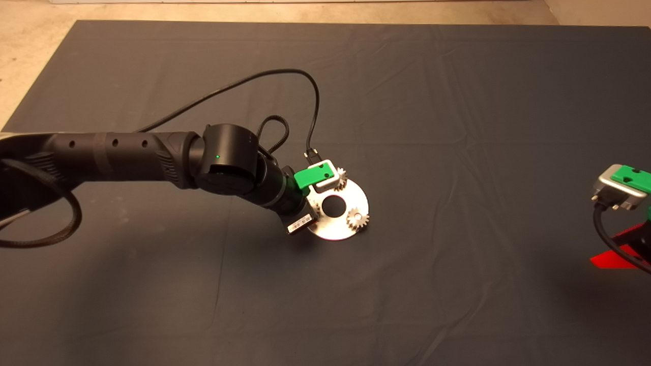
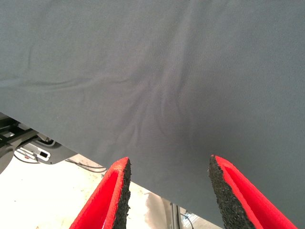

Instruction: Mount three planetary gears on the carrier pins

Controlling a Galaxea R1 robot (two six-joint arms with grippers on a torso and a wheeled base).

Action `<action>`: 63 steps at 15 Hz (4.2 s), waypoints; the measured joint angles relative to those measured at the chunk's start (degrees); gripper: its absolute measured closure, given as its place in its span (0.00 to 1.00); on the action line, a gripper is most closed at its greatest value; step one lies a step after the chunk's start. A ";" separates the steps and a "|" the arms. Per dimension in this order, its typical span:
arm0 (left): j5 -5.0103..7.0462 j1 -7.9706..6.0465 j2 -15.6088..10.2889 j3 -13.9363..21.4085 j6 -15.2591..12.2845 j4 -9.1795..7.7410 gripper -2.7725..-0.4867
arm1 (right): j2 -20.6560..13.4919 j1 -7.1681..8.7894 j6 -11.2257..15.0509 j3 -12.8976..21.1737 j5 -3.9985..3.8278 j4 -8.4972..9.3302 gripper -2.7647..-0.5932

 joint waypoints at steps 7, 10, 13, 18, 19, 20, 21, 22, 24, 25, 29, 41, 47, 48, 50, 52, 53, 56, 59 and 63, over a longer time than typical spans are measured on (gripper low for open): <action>0.13 0.57 -1.55 2.18 -0.01 -0.15 0.86 | 0.00 0.00 0.00 -0.01 -0.02 0.00 0.73; 0.30 0.63 -1.73 2.51 -0.01 -0.26 0.86 | 0.02 0.00 0.00 0.01 0.05 0.00 0.73; 0.46 0.62 -1.73 2.51 -0.02 -0.33 0.86 | -0.02 0.00 0.00 0.00 0.00 0.00 0.73; 0.40 0.68 -1.73 2.51 -0.06 -0.52 0.80 | 0.00 0.00 0.00 -0.01 0.02 0.00 0.73; 0.35 0.71 -1.73 2.50 -0.06 -0.56 0.80 | 0.00 0.00 -0.02 0.01 0.02 0.00 0.73; 0.33 0.84 -1.74 2.49 -0.06 -0.50 0.80 | 0.00 0.00 0.00 -0.01 0.05 0.00 0.73; 0.30 0.95 -1.73 2.38 -0.06 -0.33 0.80 | 0.00 0.00 0.00 0.01 0.05 0.00 0.73; 0.10 0.95 -1.73 2.07 -0.04 -0.28 0.80 | 0.00 0.00 0.00 0.01 0.03 0.00 0.73; -0.23 0.96 -1.73 1.73 -0.01 -0.32 0.80 | 0.00 0.00 0.00 0.00 0.05 0.00 0.73; -0.28 0.96 -1.73 1.72 -0.01 -0.33 0.78 | 0.00 0.00 0.00 -0.01 0.05 0.00 0.73; -0.37 0.99 -1.73 1.46 -0.01 -0.35 0.75 | 0.00 0.00 0.00 0.01 0.00 0.00 0.73; 6.43 -2.88 -13.09 9.94 -6.92 -0.40 0.70 | 17.94 0.00 8.66 -2.24 5.42 -0.16 0.73; 11.74 -11.37 -28.37 31.83 -24.63 -7.04 0.69 | 24.88 -1.99 33.72 -1.71 2.92 -17.01 0.73; 12.15 -11.92 -33.15 34.01 -27.21 -7.88 0.69 | 25.39 -2.56 38.33 -0.29 2.04 -19.66 0.73; 11.47 -12.61 -39.91 35.32 -30.36 -9.34 0.69 | 26.95 -3.23 45.51 1.95 0.53 -23.28 0.73; 6.57 -13.24 -42.69 36.14 -35.18 -10.07 0.69 | 27.93 -4.77 49.29 4.16 -1.73 -25.39 0.73; 4.86 -13.57 -43.26 36.62 -36.39 -10.48 0.69 | 27.81 -5.78 49.79 4.54 -2.57 -25.48 0.73; 4.10 -13.85 -43.86 37.19 -37.13 -11.33 0.69 | 28.28 -6.84 50.44 5.37 -2.74 -26.43 0.73; 4.10 -13.85 -44.11 37.22 -38.96 -11.33 0.69 | 28.89 -8.58 52.20 5.83 -2.64 -27.10 0.73; 4.18 -13.85 -45.17 37.22 -39.40 -11.52 0.69 | 33.52 -10.08 58.18 6.18 -2.76 -27.15 0.73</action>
